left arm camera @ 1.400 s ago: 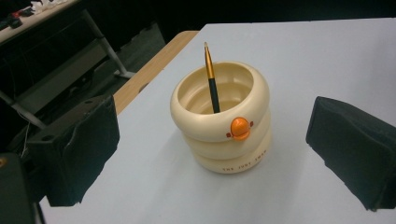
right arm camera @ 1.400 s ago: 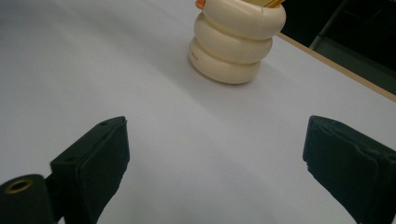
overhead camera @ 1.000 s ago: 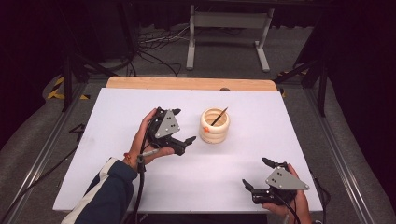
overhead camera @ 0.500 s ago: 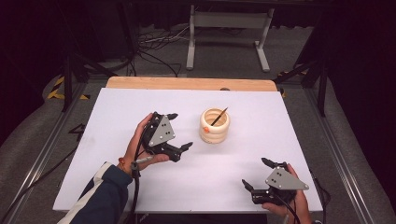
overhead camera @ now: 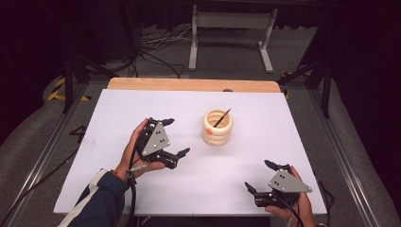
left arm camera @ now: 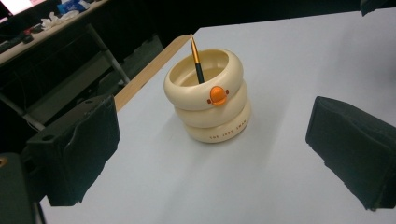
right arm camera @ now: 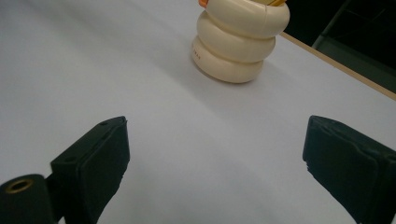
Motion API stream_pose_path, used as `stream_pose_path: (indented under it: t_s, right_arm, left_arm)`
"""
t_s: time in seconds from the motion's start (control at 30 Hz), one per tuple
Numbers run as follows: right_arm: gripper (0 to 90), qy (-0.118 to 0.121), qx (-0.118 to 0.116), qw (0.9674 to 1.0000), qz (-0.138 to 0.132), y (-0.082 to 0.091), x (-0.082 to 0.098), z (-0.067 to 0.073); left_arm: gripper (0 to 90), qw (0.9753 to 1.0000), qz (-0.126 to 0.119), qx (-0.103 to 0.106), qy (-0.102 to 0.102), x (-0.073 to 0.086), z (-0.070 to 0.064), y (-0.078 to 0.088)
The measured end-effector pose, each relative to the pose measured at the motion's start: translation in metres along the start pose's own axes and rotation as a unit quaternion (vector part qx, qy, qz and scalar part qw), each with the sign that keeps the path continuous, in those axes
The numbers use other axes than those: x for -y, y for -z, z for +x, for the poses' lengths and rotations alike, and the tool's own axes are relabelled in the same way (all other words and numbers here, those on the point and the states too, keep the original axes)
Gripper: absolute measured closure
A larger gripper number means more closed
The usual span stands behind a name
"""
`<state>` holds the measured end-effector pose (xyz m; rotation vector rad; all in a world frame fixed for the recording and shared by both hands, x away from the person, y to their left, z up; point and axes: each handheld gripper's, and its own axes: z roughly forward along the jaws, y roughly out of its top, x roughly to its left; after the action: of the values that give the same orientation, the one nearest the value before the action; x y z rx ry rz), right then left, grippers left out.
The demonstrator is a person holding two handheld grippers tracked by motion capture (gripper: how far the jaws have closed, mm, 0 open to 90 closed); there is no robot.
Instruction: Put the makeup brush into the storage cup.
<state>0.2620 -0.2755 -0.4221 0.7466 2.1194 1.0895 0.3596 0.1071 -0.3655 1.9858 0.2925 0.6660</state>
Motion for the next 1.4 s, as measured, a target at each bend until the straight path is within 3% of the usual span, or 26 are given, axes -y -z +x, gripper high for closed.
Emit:
stream_pose_path:
  t_s: [0.53,0.97,1.4]
  right_arm:
    - [8.1,0.001,-0.001,1.0000,0.002,-0.001,0.000,0.001]
    - [8.1,0.004,-0.002,1.0000,0.002,-0.001,-0.001,0.002]
    - [8.2,0.004,-0.003,1.0000,0.001,-0.001,-0.001,0.002]
  left_arm:
    - [3.3,0.9998,0.001,-0.016,0.012,0.027,-0.004,0.019]
    - [3.6,0.9994,0.020,-0.028,0.005,0.046,-0.008,0.034]
    - [4.3,0.9984,0.042,-0.036,0.014,0.068,-0.012,0.049]
